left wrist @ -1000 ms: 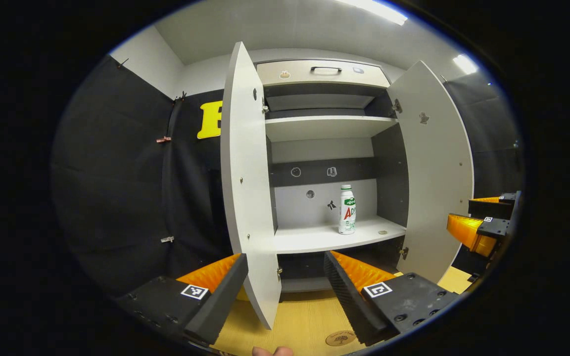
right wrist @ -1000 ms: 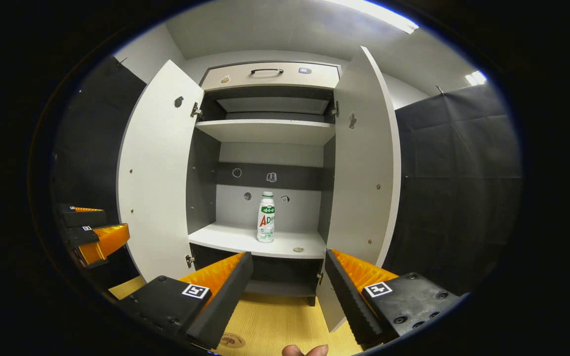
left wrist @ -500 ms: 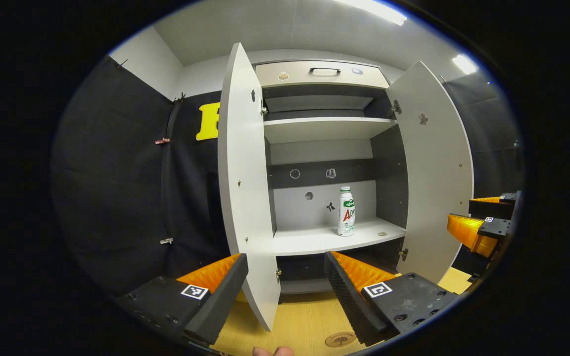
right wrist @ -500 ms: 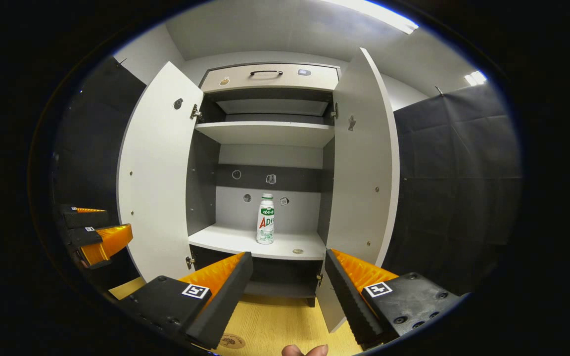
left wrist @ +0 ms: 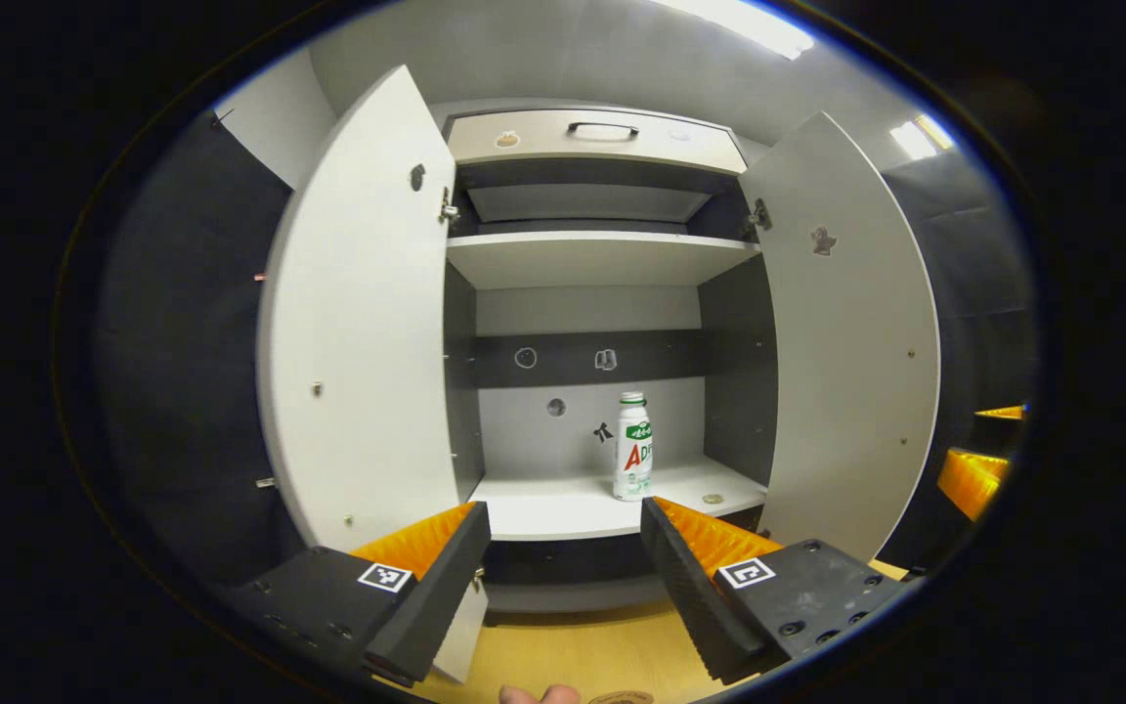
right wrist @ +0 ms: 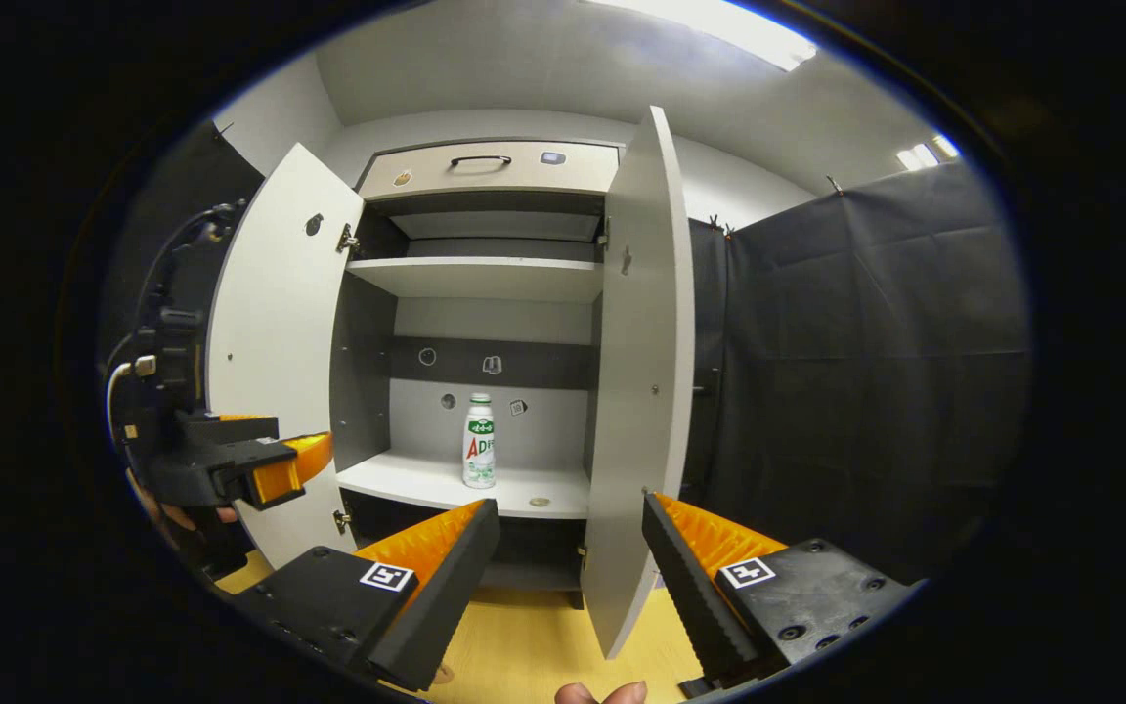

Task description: Grasp the bottle in the cabinet with the left hand and place it on the coaster, then close the right door with the right hand and the left door with the left hand.

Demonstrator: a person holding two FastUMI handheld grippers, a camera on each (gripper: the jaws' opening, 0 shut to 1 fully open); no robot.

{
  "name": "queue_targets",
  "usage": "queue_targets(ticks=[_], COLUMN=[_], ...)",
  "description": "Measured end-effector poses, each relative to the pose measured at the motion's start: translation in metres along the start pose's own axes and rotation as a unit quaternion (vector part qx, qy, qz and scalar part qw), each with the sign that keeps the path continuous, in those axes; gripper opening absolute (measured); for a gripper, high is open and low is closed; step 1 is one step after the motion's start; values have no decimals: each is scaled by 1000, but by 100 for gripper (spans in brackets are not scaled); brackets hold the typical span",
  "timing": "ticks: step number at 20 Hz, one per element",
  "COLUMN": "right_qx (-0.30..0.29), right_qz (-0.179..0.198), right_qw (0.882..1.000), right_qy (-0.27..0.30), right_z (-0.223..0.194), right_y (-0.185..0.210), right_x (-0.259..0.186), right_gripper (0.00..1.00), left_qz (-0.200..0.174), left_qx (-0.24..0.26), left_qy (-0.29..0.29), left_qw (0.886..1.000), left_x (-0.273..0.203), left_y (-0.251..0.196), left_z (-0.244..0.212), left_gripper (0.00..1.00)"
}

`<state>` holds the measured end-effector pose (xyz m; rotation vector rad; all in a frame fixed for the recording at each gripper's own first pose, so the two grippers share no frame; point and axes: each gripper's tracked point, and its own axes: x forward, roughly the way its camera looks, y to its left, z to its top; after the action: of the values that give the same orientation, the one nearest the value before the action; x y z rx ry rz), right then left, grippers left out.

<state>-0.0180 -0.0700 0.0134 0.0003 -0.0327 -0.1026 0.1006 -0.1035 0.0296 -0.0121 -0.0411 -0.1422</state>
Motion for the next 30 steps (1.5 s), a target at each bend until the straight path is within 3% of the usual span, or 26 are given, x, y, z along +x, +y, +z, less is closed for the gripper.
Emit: queue_targets(ticks=[11,21,26,27,29,30], right_qx=[24,38,45,44,44,45], right_qz=[11,67,68,66,61,59], right_qw=[999,996,996,996,996,996], right_qy=[36,35,47,46,42,39], right_z=[-32,-50,-64,-64,-62,-61], right_y=[-47,-58,-70,-73,-77,-78], right_x=[15,36,48,49,53,52], right_gripper=[98,98,98,98,98,98], left_qz=[-38,-4,5,11,11,7], left_qx=[6,19,23,28,24,16], left_qy=[13,29,42,41,39,41], left_qw=[999,999,999,999,999,999], left_x=[182,305,341,344,342,340], left_y=[-70,-84,-84,-80,-83,-84], left_z=[0,-28,-42,-43,-42,-42], left_gripper=[98,98,98,95,75,74])
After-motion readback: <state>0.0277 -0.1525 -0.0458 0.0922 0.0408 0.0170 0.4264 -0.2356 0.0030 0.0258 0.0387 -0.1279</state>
